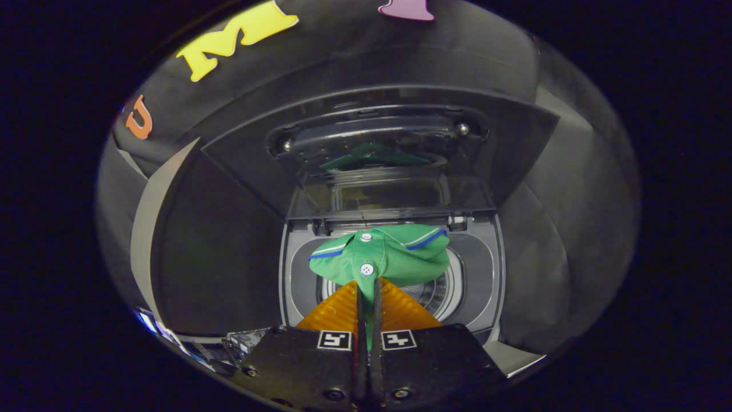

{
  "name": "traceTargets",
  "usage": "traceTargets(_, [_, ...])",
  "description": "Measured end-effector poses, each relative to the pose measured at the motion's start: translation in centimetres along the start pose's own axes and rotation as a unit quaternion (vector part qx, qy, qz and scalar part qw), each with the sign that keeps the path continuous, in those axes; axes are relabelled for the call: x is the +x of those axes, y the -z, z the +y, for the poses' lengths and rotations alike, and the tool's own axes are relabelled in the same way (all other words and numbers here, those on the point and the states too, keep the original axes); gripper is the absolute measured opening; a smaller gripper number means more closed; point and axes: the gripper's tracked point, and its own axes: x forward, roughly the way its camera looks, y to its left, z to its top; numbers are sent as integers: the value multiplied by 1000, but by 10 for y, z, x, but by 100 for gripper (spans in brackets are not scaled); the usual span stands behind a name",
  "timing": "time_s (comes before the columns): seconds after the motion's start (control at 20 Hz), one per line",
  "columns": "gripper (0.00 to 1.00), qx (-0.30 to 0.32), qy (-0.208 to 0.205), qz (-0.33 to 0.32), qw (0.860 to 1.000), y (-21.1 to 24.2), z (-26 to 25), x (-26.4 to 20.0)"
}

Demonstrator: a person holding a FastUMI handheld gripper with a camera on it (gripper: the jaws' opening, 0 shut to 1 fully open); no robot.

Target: Put the clothes into the washing machine and then close the washing machine lid.

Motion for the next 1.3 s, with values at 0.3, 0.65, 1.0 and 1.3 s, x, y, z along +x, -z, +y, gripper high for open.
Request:
traceTargets(0.3, [6, 19, 7, 0, 1000, 7, -5, 30])
traceTargets(0.65, [6, 3, 30, 9, 999, 20, -8, 59])
traceTargets(1.0, [11, 16, 44, 7, 999, 20, -12, 60])
traceTargets(1.3, [50, -52, 46, -27, 997, 7, -4, 36])
